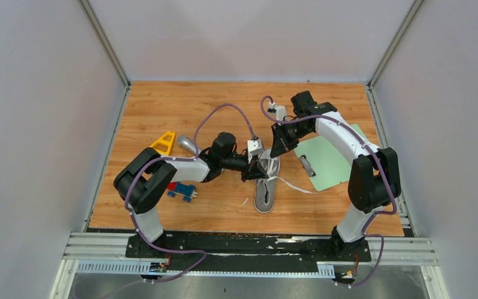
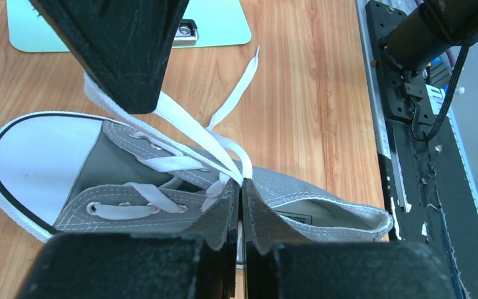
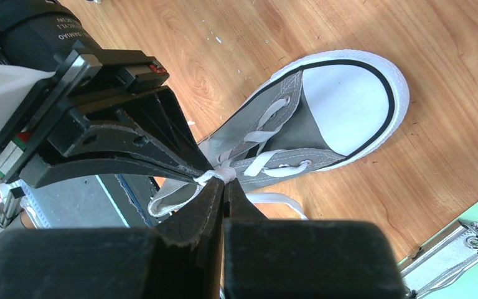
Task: Tie the shoes
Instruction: Wrap the shoelace around the shoelace.
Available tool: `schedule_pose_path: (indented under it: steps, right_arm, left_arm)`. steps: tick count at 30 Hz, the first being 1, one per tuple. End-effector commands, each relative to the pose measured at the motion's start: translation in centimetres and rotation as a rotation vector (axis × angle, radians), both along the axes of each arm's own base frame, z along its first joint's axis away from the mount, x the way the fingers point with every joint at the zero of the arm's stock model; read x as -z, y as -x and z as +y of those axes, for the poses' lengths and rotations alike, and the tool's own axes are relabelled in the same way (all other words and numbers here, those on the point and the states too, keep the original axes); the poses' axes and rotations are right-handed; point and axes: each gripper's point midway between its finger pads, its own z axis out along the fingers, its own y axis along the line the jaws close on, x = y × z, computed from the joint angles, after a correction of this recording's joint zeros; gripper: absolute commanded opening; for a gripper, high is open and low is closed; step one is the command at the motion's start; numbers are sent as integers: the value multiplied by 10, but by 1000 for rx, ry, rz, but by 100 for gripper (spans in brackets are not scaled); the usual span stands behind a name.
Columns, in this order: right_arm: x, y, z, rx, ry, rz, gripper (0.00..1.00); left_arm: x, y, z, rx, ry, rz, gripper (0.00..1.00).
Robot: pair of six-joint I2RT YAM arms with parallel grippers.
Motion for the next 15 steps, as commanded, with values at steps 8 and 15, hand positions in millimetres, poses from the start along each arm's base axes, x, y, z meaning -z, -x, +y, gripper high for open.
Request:
schedule_pose_path:
  steps: [8, 15]
  right_arm:
    - [-1, 0, -21, -13, 1, -60, 27]
    - [26, 10, -99, -65, 188, -264, 40]
  left_arm:
    - [-8, -6, -8, -4, 9, -54, 0]
    - [-8, -10, -7, -34, 10, -40, 0]
